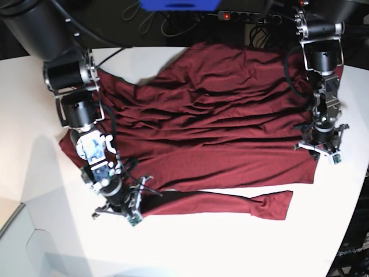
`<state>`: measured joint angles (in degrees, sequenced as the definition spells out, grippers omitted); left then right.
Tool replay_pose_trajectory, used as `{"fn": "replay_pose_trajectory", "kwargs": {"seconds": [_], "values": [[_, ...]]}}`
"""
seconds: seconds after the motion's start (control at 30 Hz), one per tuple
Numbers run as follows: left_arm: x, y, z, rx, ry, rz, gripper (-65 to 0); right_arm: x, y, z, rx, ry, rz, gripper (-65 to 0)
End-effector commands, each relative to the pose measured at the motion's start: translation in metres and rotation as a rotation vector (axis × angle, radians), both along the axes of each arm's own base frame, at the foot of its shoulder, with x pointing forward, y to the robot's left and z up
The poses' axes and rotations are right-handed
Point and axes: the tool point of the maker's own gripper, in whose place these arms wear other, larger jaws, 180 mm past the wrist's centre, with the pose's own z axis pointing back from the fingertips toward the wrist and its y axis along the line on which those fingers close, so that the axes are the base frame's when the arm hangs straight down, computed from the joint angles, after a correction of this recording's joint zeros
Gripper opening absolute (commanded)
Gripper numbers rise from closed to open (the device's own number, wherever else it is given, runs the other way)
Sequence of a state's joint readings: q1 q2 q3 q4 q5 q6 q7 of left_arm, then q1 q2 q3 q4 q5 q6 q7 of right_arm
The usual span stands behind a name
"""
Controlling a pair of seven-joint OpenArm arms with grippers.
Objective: Layout the t-shirt on the table in an organized manner, then fold the t-shirt properly
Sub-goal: 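Release the hem and raise the right gripper back over the shirt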
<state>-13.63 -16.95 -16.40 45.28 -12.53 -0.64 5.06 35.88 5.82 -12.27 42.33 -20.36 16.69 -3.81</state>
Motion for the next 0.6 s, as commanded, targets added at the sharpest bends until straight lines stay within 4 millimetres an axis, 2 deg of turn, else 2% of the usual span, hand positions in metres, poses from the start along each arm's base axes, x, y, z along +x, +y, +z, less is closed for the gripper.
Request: {"fn": "replay_pose_trajectory", "kwargs": {"seconds": [0.0, 0.13, 0.27, 0.57], "values": [[-0.012, 0.005, -0.012, -0.004, 0.068, 0.009, -45.1, 0.022, -0.009, 0.040, 0.028, -0.098, -0.028, -65.0], [-0.016, 0.004, -0.015, -0.007, 0.076, 0.010, -45.1, 0.032, -0.027, 0.057, 0.078, -0.131, -0.092, -62.3], [-0.016, 0.004, -0.015, -0.007, 0.076, 0.010, -45.1, 0.032, -0.029, 0.056, 0.082, -0.129, -0.097, -60.1], [-0.016, 0.004, -0.015, -0.010, 0.073, 0.011, -45.1, 0.029, -0.029, 0.050, 0.079, -0.116, -0.098, -59.8]]}}
